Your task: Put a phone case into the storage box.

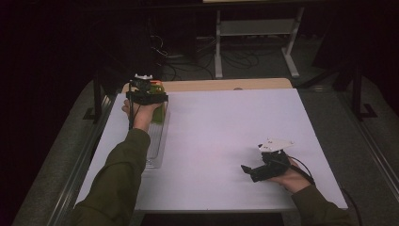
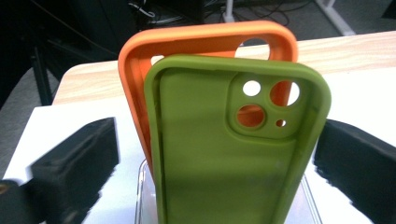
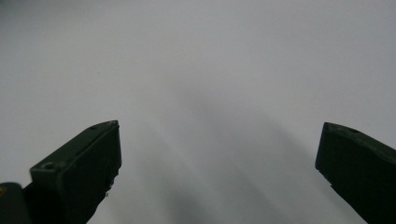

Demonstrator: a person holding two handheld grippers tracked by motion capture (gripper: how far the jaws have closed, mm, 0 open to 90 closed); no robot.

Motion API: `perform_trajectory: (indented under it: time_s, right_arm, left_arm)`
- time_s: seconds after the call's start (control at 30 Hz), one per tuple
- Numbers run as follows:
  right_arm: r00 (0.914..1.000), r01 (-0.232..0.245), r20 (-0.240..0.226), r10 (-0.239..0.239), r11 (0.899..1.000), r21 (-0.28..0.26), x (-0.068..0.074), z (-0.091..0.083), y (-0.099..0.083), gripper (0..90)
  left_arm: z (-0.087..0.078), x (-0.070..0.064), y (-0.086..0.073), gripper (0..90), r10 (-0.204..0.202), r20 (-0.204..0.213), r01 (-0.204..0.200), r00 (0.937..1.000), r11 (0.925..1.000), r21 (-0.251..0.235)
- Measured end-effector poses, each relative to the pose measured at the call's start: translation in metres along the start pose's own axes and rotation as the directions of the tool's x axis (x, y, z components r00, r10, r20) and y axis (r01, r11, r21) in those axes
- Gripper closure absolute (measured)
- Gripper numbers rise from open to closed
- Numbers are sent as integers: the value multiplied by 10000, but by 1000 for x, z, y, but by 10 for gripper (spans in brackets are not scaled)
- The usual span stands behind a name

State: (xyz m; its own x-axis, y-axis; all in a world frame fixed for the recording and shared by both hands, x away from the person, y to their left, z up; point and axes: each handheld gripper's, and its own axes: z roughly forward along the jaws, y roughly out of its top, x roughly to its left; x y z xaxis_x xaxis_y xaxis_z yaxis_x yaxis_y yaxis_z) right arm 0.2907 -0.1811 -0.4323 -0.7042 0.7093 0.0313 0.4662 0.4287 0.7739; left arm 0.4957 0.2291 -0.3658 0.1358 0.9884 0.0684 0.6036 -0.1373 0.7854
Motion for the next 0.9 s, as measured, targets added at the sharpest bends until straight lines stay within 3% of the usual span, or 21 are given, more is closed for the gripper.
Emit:
perform_trajectory:
  time_s: [0.17, 0.43, 0.7, 0.9]
  right_arm:
    - [10000, 22, 5, -22, 10000, 40, 0, 1, 0, 0]
    - [10000, -43, 3, 43, 10000, 4, 0, 1, 0, 0]
    - [9999, -100, -19, 100, 9999, 2, 0, 0, 0, 0]
    - [9999, -121, -37, 121, 9999, 3, -1, 0, 1, 0]
  left_arm:
    - [-5, 5, 1, 0, -88, 64, 89, 9999, 9999, -88]
    - [-20, 13, 2, 0, 339, 621, -337, 9975, 9994, -49]
    - [-35, 19, -1, 0, 885, 1451, -870, 9855, 9961, -166]
    - [-46, 23, -4, 0, 1004, 2090, -944, 9727, 9948, -385]
